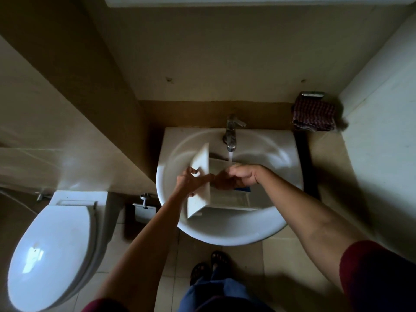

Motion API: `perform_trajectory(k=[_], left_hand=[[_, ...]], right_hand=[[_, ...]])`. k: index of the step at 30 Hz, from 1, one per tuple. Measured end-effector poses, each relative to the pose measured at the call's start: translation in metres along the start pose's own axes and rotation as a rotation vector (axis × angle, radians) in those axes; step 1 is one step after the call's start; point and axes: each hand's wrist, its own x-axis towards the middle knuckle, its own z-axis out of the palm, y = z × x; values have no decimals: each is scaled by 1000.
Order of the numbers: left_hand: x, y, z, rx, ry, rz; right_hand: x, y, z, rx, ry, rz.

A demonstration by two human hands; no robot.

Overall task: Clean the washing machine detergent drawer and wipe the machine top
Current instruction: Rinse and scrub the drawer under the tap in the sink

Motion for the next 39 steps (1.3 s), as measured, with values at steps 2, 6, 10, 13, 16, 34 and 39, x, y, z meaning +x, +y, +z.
perform_trajectory(k=[2,6,10,13,16,34,39], left_hand=[[-1,-1,0,-7,-5,-3],[-3,-2,1,-29,-14,0],[-1,-4,3,-27,-10,-17],[0,-7,4,-47,-19,-26],[1,-9,4,-47,-18,-14],[-5,-5,4,-48,-10,-20],[-7,-5,5,-50,-18,-29]], right_hand=[[-3,3,1,-194,-38,84],[-7,-5,-2,-130,283,-11],[11,-3,-7,613,439,-228],[19,-8,-3,912,366,-299],[24,-13,2,853,347,-295],[7,-11,-17,379,418,-209],[18,-14,-3,826,379,-290]])
